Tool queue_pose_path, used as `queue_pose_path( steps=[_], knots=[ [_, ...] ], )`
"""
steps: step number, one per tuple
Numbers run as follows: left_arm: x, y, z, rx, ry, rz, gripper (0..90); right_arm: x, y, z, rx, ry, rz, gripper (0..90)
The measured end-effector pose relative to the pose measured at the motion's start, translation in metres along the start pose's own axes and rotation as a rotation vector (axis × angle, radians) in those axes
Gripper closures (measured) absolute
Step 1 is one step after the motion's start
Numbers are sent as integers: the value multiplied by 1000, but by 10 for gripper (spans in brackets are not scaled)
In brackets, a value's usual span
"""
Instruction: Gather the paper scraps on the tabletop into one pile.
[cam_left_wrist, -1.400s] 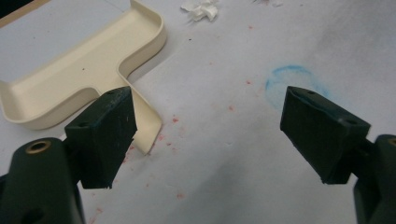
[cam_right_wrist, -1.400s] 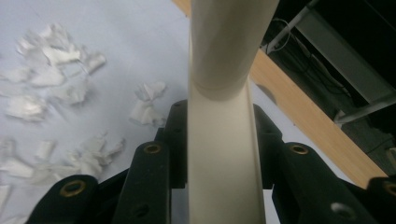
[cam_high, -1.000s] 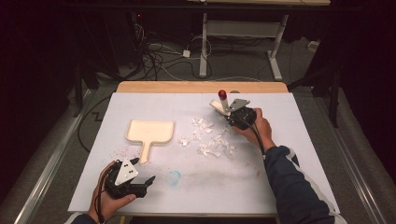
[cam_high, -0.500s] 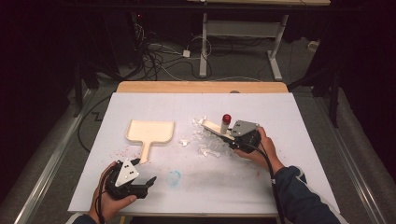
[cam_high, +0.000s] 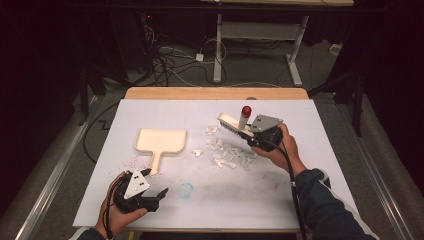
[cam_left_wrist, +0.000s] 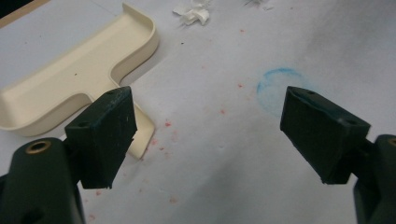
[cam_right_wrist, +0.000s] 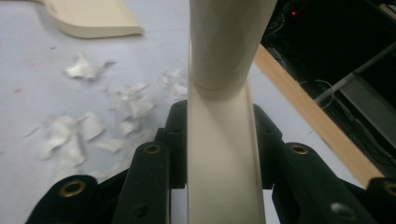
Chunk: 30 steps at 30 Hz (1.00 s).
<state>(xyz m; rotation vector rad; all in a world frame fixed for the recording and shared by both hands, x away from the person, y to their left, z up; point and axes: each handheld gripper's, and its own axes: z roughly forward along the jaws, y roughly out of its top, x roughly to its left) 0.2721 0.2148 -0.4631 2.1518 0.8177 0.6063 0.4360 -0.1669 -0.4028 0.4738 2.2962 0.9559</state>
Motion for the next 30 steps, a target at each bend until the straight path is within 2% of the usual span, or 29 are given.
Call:
queue_pose_path(
  steps=[4,5,6,8,9,10,11,12,15,16,17,18,20,22,23,24,26,27,28,29,30],
  knots=[
    [1,0,-1,-3,0,4,179,-11,13,23,32,-21,3,676],
    [1,0,-1,0,1,7,178,-15,18,37,46,-30,-1,676],
    [2,0,-1,-2,-1,4,178,-15,18,37,46,-30,-1,676],
    [2,-1,0,-3,-2,-1,179,-16,22,50,59,-32,6,676],
    [3,-1,0,-3,-3,-6,179,-16,23,57,66,-36,9,676],
    [3,-2,0,2,-4,0,179,-13,24,70,79,-57,-11,676],
    [3,-2,0,4,-5,1,179,-13,24,70,79,-57,-11,676],
    [3,-2,0,4,-6,-1,179,-10,25,80,86,-66,-24,676],
    [4,-2,1,8,-3,-3,179,-6,25,88,99,-71,-44,676],
    [4,-2,2,11,-4,-3,179,-1,25,94,106,-51,-80,676],
    [3,0,3,12,-3,2,179,-1,25,94,106,-51,-80,676],
    [3,0,3,9,-6,7,178,3,25,98,101,-13,-89,676],
    [1,1,4,12,-10,16,179,6,25,99,99,-10,-93,676],
    [1,0,4,19,-11,21,179,13,25,98,84,28,-109,676],
    [1,0,3,13,-11,13,179,13,25,98,84,28,-109,676],
    [1,-1,3,13,-11,14,179,15,25,97,73,49,-106,676],
    [1,-1,1,8,-8,7,179,22,20,87,48,103,-130,676],
    [1,-2,1,8,-9,4,179,22,20,87,48,103,-130,676],
    [1,-2,1,7,-9,2,179,27,16,80,41,130,-161,675],
    [1,-2,0,7,-8,1,179,29,14,76,40,150,-168,675],
    [1,-2,0,6,-8,3,179,29,14,76,40,150,-168,675]
  ],
)
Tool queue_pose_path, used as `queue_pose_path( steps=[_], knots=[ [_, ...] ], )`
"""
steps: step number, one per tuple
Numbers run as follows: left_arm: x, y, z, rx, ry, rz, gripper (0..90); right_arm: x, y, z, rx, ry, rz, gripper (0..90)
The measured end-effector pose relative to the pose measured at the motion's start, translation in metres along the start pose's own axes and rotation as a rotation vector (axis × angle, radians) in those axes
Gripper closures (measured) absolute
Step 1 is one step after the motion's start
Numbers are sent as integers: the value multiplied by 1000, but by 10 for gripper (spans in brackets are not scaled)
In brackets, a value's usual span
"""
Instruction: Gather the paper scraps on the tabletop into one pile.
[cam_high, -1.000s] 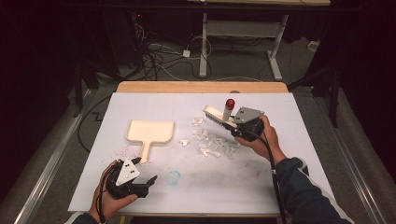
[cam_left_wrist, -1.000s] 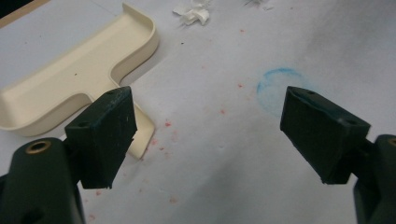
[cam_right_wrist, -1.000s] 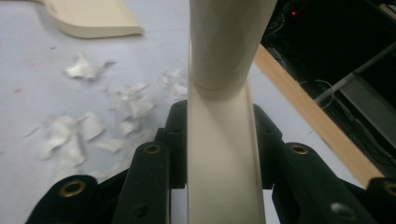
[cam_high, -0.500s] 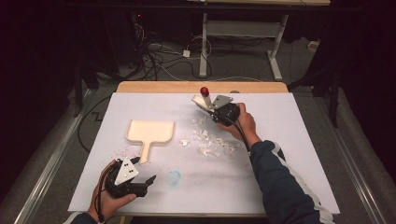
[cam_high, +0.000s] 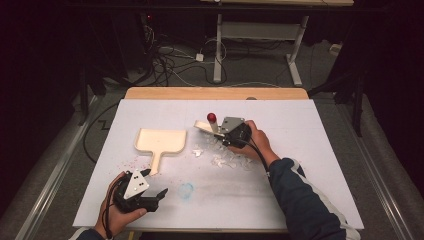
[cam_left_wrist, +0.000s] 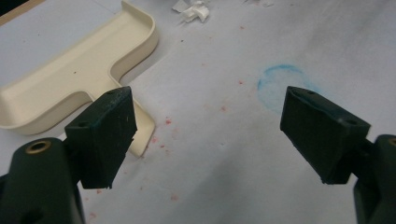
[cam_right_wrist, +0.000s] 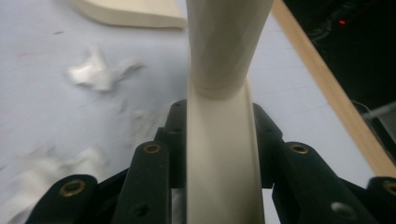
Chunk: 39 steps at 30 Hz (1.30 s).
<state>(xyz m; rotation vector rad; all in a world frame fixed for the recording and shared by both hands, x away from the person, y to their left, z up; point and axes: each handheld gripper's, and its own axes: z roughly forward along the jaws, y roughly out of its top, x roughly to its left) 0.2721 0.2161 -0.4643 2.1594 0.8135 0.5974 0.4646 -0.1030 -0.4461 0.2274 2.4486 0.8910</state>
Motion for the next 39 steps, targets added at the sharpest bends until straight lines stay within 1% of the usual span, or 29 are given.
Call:
queue_pose_path(
  steps=[1,2,3,4,6,7,8,9,10,11,13,15,16,19,22,23,26,27,28,29,31,32,33,34,35,36,37,38,39],
  knots=[
    [0,0,0,-2,-1,1,179,2,-2,-4,-9,23,-11,675],
    [-1,1,0,-1,-2,3,179,5,-6,-12,-25,64,-15,675],
    [-2,1,0,-1,-1,5,178,6,-8,-16,-31,83,-20,674],
    [-2,2,0,0,2,9,178,6,-8,-16,-31,83,-20,674],
    [-3,2,0,1,7,8,179,8,-12,-24,-41,112,-25,674],
    [-3,3,1,-6,11,19,179,10,-14,-28,-40,120,-16,674],
    [-3,3,0,-6,11,22,179,11,-16,-32,-45,134,-25,674],
    [-4,3,0,0,5,12,178,12,-18,-34,-48,141,-25,675],
    [-4,3,0,1,5,13,179,13,-19,-38,-51,148,-29,674],
    [-4,3,0,1,4,15,179,15,-22,-43,-57,144,-33,675],
    [-5,4,1,1,3,17,179,15,-23,-46,-58,142,-38,675],
    [-5,5,1,-3,7,29,178,15,-23,-51,-65,131,-24,676],
    [-5,5,1,2,2,19,179,14,-23,-53,-73,122,-16,676],
    [-6,5,2,2,3,17,179,11,-23,-60,-104,91,13,676],
    [-6,5,2,2,6,16,178,8,-20,-68,-118,41,49,676],
    [-6,5,2,3,5,16,178,6,-18,-71,-122,27,66,676],
    [-5,5,2,8,7,16,178,6,-7,-80,-137,-10,142,675],
    [-5,5,2,8,8,17,179,7,-2,-84,-143,-19,190,675],
    [-5,5,2,9,10,18,178,9,6,-88,-166,-4,276,676],
    [-5,5,2,10,11,17,178,9,6,-88,-166,-4,276,676],
    [-5,4,2,13,12,18,179,17,15,-91,-184,10,371,676],
    [-5,4,2,14,14,18,178,22,18,-91,-191,26,411,676],
    [-5,4,1,8,19,28,178,33,25,-87,-201,74,473,675],
    [-5,4,1,8,19,28,179,40,28,-84,-198,104,511,675],
    [-5,4,1,8,21,27,178,47,31,-80,-193,126,543,676],
    [-5,4,1,8,20,27,178,47,31,-80,-193,126,543,676],
    [-5,4,1,12,19,31,178,54,33,-76,-181,137,562,676],
    [-6,4,2,18,14,19,179,61,35,-72,-168,138,573,676],
    [-6,5,2,14,19,34,179,67,36,-67,-157,139,579,675]
  ],
)
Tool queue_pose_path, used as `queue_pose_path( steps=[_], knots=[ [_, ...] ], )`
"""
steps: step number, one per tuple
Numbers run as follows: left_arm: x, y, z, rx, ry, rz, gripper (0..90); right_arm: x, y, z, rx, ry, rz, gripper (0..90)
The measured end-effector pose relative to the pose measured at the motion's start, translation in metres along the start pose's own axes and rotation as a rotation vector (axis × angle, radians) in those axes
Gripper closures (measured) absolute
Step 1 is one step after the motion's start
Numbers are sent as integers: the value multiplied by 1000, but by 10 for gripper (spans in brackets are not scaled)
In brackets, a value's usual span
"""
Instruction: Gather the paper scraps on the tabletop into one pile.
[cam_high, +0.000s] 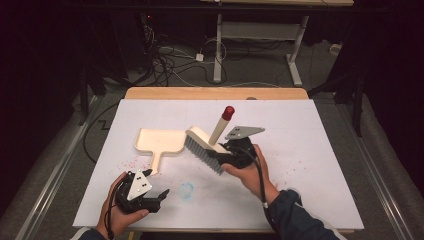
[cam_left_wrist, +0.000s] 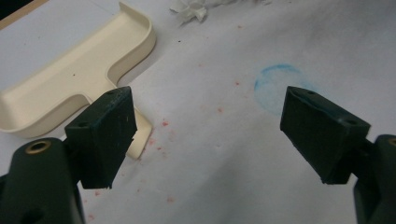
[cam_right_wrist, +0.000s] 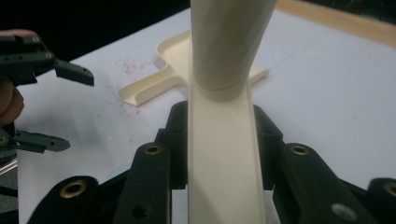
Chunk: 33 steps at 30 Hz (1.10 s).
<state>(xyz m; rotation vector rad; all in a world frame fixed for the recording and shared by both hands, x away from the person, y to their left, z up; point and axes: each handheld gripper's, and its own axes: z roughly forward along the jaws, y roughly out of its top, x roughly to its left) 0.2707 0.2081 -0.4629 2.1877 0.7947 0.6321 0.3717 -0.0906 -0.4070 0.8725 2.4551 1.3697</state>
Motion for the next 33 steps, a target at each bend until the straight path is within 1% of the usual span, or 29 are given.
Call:
queue_pose_path(
  steps=[1,3,4,5,6,7,8,9,11,13,14,15,16,17,18,20,21,22,24,26,27,28,29,30,31,32,33],
  knots=[
    [-1,0,0,5,-8,-3,179,3,-4,5,7,-4,22,676],
    [-3,1,0,9,-10,10,179,3,-12,17,17,16,95,676],
    [-3,0,0,14,-10,18,178,2,-15,22,23,6,110,676],
    [-3,0,0,16,-11,20,178,1,-18,26,28,-25,111,676],
    [-2,0,0,14,-12,16,179,-3,-21,31,27,-88,115,676],
    [-2,0,0,13,-13,13,179,-3,-21,31,27,-88,115,676],
    [-2,-1,0,13,-15,12,179,-11,-23,32,15,-121,147,676],
    [-1,-1,0,12,-16,11,179,-11,-23,32,15,-121,147,676],
    [-1,-1,1,17,-16,13,179,-20,-24,34,20,-159,170,675],
    [-2,0,1,24,-8,11,179,-27,-25,34,30,-181,173,673],
    [-3,0,1,27,-6,12,179,-30,-26,34,32,-184,175,673],
    [-4,0,1,26,-9,14,179,-32,-28,32,34,-183,186,673],
    [-4,0,0,25,-11,16,179,-37,-32,29,42,-181,222,671],
    [-5,0,0,22,-12,14,179,-37,-32,29,42,-181,222,671],
    [-5,0,0,20,-13,14,178,-39,-34,27,41,-182,239,671],
    [-6,0,-1,20,-16,13,179,-40,-38,20,33,-210,256,672],
    [-6,0,-1,20,-17,11,178,-42,-42,12,25,-226,269,672],
    [-6,0,-1,21,-18,10,178,-42,-42,12,25,-226,269,672],
    [-6,0,-1,17,-19,7,178,-42,-46,4,19,-243,286,673],
    [-6,0,-1,22,-20,14,179,-42,-48,-2,14,-251,297,673],
    [-7,1,-1,22,-22,15,178,-42,-49,-5,9,-253,300,673],
    [-7,1,-1,22,-21,20,179,-39,-48,-11,-4,-259,289,675],
    [-8,2,0,22,-21,21,179,-39,-48,-11,-4,-259,289,675],
    [-8,2,0,21,-22,23,179,-37,-46,-13,-12,-254,277,675],
    [-8,3,1,25,-21,25,179,-33,-41,-17,-31,-258,253,675],
    [-8,3,1,25,-21,27,179,-33,-41,-17,-31,-258,253,675],
    [-8,3,2,26,-22,29,179,-31,-39,-18,-42,-258,248,675]
  ],
)
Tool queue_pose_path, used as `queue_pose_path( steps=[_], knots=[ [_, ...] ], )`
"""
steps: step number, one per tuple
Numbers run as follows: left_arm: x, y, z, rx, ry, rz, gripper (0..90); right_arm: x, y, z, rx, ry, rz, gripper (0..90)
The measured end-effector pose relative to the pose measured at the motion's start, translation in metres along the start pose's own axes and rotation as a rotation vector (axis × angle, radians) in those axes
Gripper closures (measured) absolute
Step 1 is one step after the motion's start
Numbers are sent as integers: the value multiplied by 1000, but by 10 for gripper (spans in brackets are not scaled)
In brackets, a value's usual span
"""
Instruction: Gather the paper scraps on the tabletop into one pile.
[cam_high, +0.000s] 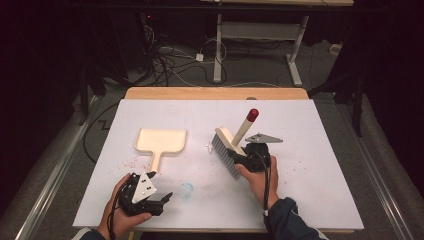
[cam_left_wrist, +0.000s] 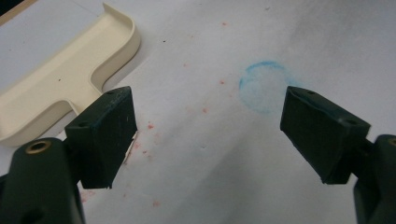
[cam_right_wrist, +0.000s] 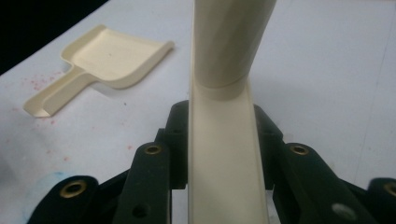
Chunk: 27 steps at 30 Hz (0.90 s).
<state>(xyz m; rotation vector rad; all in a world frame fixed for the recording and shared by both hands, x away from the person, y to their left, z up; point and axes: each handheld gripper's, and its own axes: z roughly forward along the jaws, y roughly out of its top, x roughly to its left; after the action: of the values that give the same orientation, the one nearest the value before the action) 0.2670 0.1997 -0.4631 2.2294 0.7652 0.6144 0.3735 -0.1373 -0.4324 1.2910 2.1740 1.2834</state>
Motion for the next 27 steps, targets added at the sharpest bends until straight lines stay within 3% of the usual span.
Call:
queue_pose_path(
  steps=[3,6,7,10,12,13,15,19,22,25,27],
  knots=[
    [0,0,1,7,0,2,179,4,9,-6,-47,20,6,675],
    [2,-1,1,5,4,6,178,7,14,-9,-67,36,3,675],
    [2,-1,1,5,4,3,179,12,18,-7,-73,68,10,675],
    [2,-1,1,7,6,4,178,19,21,-1,-71,93,8,675],
    [1,-1,1,17,4,3,178,27,22,9,-60,105,-3,675],
    [1,-1,1,19,6,3,178,32,20,23,-38,109,3,675],
    [2,-2,1,23,9,2,178,34,18,34,-12,125,25,675],
    [3,-4,1,28,11,-3,178,34,9,52,10,105,43,676],
    [2,-4,0,31,11,-2,179,31,8,54,7,73,33,675],
    [2,-4,0,30,11,-2,178,17,5,50,9,24,48,674],
    [2,-4,0,28,15,6,178,13,4,48,9,15,56,674]
  ],
)
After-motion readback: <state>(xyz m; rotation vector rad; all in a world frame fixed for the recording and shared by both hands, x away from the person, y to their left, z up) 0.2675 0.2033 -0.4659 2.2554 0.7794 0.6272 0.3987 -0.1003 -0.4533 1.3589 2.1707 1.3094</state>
